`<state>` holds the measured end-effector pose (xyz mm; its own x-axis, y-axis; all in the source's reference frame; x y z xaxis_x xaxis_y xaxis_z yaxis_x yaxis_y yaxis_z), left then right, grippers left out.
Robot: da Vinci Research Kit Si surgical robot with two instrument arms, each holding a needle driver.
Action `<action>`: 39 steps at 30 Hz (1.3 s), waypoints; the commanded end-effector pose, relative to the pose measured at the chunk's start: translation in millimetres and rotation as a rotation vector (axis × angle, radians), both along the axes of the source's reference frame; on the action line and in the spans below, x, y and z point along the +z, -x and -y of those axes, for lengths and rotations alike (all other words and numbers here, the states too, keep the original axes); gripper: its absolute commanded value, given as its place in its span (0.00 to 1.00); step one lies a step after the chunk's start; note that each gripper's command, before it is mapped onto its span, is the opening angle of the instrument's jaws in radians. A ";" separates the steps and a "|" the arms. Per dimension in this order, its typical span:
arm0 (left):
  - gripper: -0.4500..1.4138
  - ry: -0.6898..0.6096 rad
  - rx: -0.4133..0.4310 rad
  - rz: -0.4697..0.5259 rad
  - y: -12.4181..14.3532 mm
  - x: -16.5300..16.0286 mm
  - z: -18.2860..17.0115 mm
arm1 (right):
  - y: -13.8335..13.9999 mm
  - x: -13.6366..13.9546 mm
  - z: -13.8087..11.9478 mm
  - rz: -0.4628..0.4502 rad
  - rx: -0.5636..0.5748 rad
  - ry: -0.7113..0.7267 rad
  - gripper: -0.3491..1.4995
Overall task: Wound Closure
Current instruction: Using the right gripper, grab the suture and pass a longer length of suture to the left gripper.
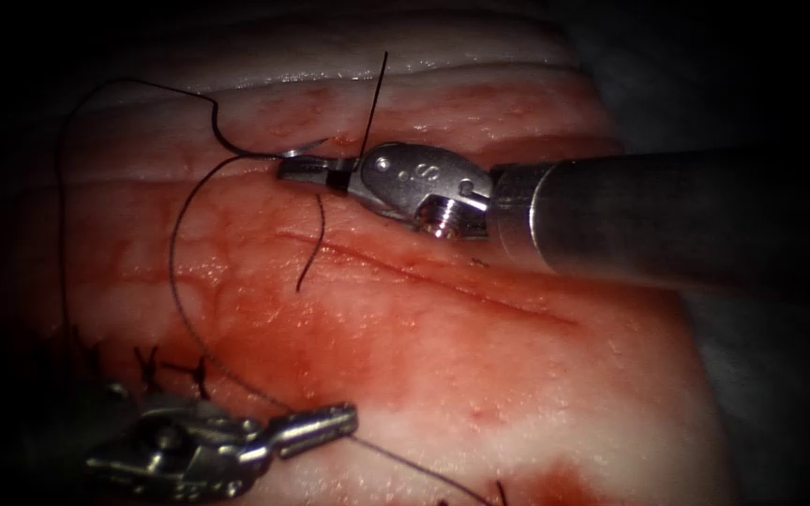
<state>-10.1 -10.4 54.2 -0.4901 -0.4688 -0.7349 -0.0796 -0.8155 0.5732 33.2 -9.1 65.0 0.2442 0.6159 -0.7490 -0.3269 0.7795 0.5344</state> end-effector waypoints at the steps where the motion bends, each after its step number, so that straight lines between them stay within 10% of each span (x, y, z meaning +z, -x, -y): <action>1: 0.00 -0.002 -0.026 -0.012 -1.6 0.1 -0.6 | -0.2 0.1 0.3 -0.007 -0.003 0.003 0.00; 8: 0.00 -0.023 -0.122 -0.083 -9.8 -1.3 -3.7 | 1.3 -1.1 1.9 -0.021 0.016 0.006 0.00; 16: 0.00 -0.013 -0.164 -0.148 -9.2 -0.3 -5.0 | 2.5 -2.5 3.2 -0.057 0.039 -0.005 0.00; 20: 0.00 -0.002 -0.131 -0.185 -8.8 0.2 -5.1 | 3.3 -3.5 3.1 -0.087 0.063 -0.005 0.68; 28: 0.00 0.024 -0.036 -0.231 -8.4 -0.5 -4.3 | 5.1 -5.8 -1.4 -0.166 0.150 0.014 0.95; 32: 0.00 0.046 -0.009 -0.230 -8.1 -0.7 -4.3 | 5.3 -6.5 -3.9 -0.213 0.154 0.001 0.66; 34: 0.00 0.051 0.006 -0.233 -7.9 -0.7 -4.5 | 4.7 -6.2 -4.9 -0.206 0.162 -0.003 0.05; 39: 0.00 0.060 0.041 -0.220 -7.3 -0.9 -4.8 | 1.4 -3.6 -6.6 -0.191 0.134 -0.002 0.00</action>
<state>-2.3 -5.7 52.6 -0.6077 -0.5350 -0.5869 0.0887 -0.7801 0.6193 31.0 -3.1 61.2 0.0192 0.6380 -0.7698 -0.3100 0.7358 0.6021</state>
